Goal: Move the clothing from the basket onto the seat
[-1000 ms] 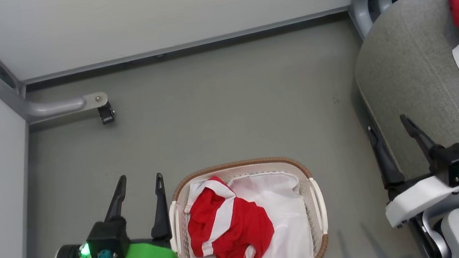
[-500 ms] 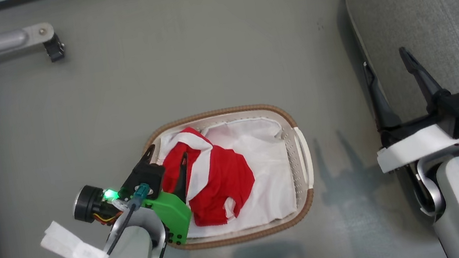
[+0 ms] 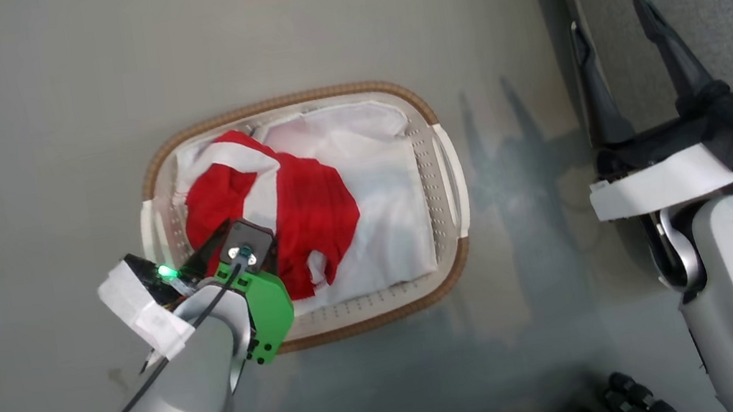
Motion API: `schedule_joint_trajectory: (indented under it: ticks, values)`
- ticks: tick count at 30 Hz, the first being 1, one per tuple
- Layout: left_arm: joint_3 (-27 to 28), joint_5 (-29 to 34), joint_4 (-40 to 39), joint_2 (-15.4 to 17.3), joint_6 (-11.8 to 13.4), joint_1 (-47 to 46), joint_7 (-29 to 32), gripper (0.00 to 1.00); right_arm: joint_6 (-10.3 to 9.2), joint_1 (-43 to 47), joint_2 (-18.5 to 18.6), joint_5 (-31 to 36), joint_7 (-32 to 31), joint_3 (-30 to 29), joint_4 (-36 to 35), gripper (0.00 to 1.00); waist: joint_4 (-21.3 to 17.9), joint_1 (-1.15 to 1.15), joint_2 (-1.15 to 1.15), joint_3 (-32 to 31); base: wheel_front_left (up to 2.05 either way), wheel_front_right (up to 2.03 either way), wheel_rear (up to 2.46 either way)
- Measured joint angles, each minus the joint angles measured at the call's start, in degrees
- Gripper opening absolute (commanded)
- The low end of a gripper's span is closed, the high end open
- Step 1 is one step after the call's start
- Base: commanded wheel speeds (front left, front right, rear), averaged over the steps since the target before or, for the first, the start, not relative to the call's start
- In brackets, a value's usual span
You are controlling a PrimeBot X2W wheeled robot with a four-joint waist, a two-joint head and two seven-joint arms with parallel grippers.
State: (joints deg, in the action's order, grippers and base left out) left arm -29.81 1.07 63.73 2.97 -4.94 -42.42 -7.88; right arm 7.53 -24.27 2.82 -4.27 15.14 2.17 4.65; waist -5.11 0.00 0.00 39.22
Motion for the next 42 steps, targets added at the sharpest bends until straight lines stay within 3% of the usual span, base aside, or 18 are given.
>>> schedule_joint_trajectory:
  ticks: [10, 21, 22, 23, 24, 25, 31, 42]
  values:
    - [-1.2, 0.6, 6.7, 0.7, 3.5, -6.5, 2.5, 1.00, 0.00, -3.1, 0.0, -1.6, 0.0, 2.1, -1.5, 1.00, -2.4, 0.00, 0.00, 8.4, 0.00, 0.00, 0.00]
    - [-1.5, 0.5, 8.7, 1.6, 7.0, -8.9, 4.5, 1.00, 0.00, -4.4, 0.0, -3.6, 0.0, 4.0, -1.6, 1.00, -4.7, 0.00, 0.00, 12.3, 0.00, 0.00, 0.00]
    - [-1.6, 0.5, 8.8, 1.6, 7.1, -9.0, 4.8, 0.87, 0.00, -4.4, 0.0, -3.8, 0.0, 4.1, -1.5, 1.00, -4.9, 0.00, 0.00, 12.4, 0.00, 0.00, 0.00]
    - [-1.7, 0.4, 8.8, 1.6, 7.1, -9.1, 4.9, 0.42, 0.00, -4.5, 0.0, -3.9, 0.0, 4.2, -1.5, 1.00, -5.0, 0.00, 0.00, 12.5, 0.00, 0.00, 0.00]
    - [-1.8, 0.2, 8.9, 1.6, 7.1, -9.1, 5.0, 0.35, 0.00, -4.5, 0.0, -3.9, 0.0, 4.2, -1.5, 1.00, -5.1, 0.00, 0.00, 12.5, 0.00, 0.00, 0.00]
    - [-1.9, 0.1, 8.9, 1.5, 7.1, -9.1, 5.1, 0.00, 0.00, -4.5, 0.0, -4.0, 0.0, 4.2, -1.4, 1.00, -5.1, 0.00, 0.00, 12.4, 0.00, 0.00, 0.00]
    - [-2.2, -0.7, 9.1, 1.1, 6.8, -9.1, 3.2, 0.00, 0.00, -4.5, 0.0, -4.4, 0.0, 4.0, -0.5, 1.00, -4.9, 0.00, 0.00, 11.2, 0.00, 0.00, 0.00]
    - [-4.2, -3.2, 6.0, 0.0, 4.0, -7.2, -3.3, 0.00, -0.01, -3.5, 0.0, -3.8, 0.0, 3.4, 2.3, 1.00, -3.3, 0.00, 0.00, 5.5, 0.00, 0.00, 0.00]
